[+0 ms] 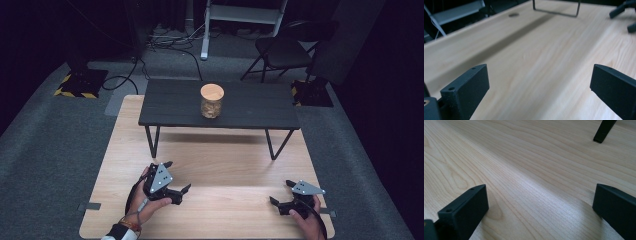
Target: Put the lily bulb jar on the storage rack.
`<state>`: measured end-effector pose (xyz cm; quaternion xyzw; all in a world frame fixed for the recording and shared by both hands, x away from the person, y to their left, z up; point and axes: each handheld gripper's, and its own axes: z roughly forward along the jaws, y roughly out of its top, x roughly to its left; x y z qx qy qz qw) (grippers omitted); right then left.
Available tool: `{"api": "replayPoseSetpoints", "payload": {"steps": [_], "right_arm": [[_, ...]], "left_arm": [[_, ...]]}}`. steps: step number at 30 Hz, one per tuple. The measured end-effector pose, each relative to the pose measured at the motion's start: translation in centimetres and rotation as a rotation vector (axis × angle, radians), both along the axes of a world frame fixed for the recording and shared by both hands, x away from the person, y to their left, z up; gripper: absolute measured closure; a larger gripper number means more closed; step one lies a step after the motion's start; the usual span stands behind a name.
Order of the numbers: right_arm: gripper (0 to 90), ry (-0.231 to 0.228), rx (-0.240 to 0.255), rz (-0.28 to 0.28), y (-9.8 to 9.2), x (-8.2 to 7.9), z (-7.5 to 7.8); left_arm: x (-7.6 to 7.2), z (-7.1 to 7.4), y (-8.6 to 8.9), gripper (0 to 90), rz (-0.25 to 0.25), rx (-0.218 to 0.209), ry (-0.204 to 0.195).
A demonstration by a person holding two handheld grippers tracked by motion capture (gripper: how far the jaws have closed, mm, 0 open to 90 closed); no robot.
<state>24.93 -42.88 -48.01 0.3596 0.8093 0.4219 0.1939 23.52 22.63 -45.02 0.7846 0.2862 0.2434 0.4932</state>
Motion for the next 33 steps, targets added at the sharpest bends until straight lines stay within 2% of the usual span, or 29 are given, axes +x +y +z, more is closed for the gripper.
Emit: {"api": "replayPoseSetpoints", "payload": {"steps": [3, 5, 9, 12, 13, 14, 15, 19, 21, 28, 31, 33], "right_arm": [[0.0, 0.000, 0.000, 0.000, 0.0, 0.0, 0.0], [0.0, 0.000, 0.000, 0.000, 0.0, 0.0, 0.0], [0.0, 0.000, 0.000, 0.000, 0.0, 0.0, 0.0], [0.0, 0.000, 0.000, 0.000, 0.0, 0.0, 0.0], [0.0, 0.000, 0.000, 0.000, 0.0, 0.0, 0.0], [0.0, 0.000, 0.000, 0.000, 0.0, 0.0, 0.0], [0.0, 0.000, 0.000, 0.000, 0.0, 0.0, 0.0], [0.0, 0.000, 0.000, 0.000, 0.0, 0.0, 0.0], [0.0, 0.000, 0.000, 0.000, 0.0, 0.0, 0.0], [0.0, 0.000, 0.000, 0.000, 0.0, 0.0, 0.0], [0.0, 0.000, 0.000, 0.000, 0.0, 0.0, 0.0], [0.0, 0.000, 0.000, 0.000, 0.0, 0.0, 0.0]], "left_arm": [[-0.6, -1.3, 0.0, 1.3, 0.006, 0.008, 0.021], [-0.8, -2.2, 0.1, 1.3, 0.010, -0.003, 0.041], [-1.2, -3.1, -0.2, 1.1, 0.027, 0.014, 0.071], [-1.3, -3.5, -0.3, 1.1, 0.024, 0.019, 0.091], [-1.3, -3.7, -0.5, 1.0, 0.019, 0.032, 0.104], [-1.3, -3.7, -0.5, 0.7, 0.019, 0.032, 0.104], [-1.3, -3.8, -0.8, 0.8, 0.013, 0.061, 0.115], [-1.3, -3.8, -1.2, 0.8, 0.004, 0.086, 0.107], [-1.2, -3.7, -1.5, 0.7, 0.008, 0.103, 0.121], [-1.0, -3.9, -1.3, 0.7, 0.012, 0.077, 0.146], [-0.3, -3.7, -1.0, 0.7, 0.006, 0.060, 0.189], [-0.3, -3.7, -0.9, 0.5, 0.005, 0.060, 0.191]]}}
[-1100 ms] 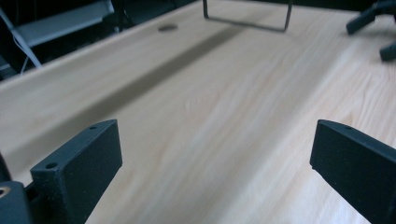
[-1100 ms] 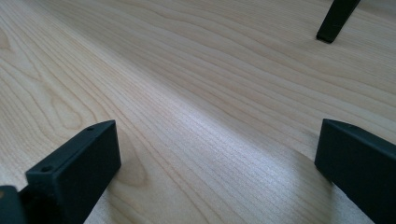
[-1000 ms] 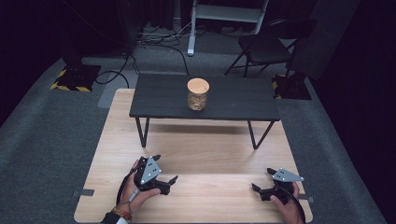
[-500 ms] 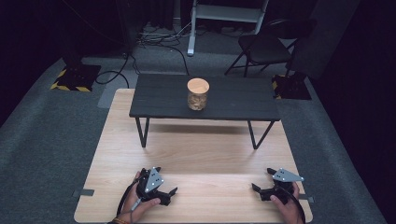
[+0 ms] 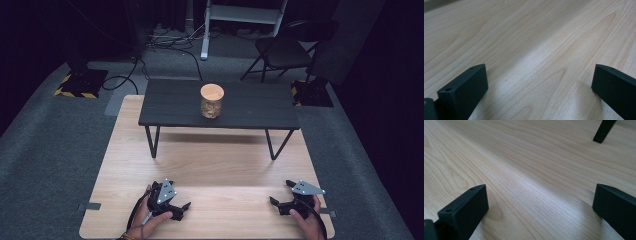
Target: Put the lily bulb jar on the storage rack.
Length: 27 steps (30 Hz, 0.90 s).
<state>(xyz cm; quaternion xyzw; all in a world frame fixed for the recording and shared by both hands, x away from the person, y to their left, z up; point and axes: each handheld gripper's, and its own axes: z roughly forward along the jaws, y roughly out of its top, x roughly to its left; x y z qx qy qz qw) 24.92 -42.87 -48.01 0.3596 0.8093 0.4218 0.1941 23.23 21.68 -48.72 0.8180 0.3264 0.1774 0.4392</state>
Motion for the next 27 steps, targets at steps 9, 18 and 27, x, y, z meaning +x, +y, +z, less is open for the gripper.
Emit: {"api": "replayPoseSetpoints", "payload": {"steps": [9, 18, 27], "right_arm": [[0.0, 0.000, 0.000, 0.000, 0.00, 0.00, 0.00], [0.0, 0.000, 0.000, 0.000, 0.00, 0.00, 0.00], [0.0, 0.000, 0.000, 0.000, 0.00, 0.00, 0.00]], "left_arm": [[0.02, -0.01, -0.02, 0.5, 0.002, -0.001, 0.000], [-0.01, -0.01, -0.05, 0.5, 0.006, -0.001, 0.000], [-0.04, 0.00, -0.09, 0.5, 0.011, 0.000, 0.001]]}}
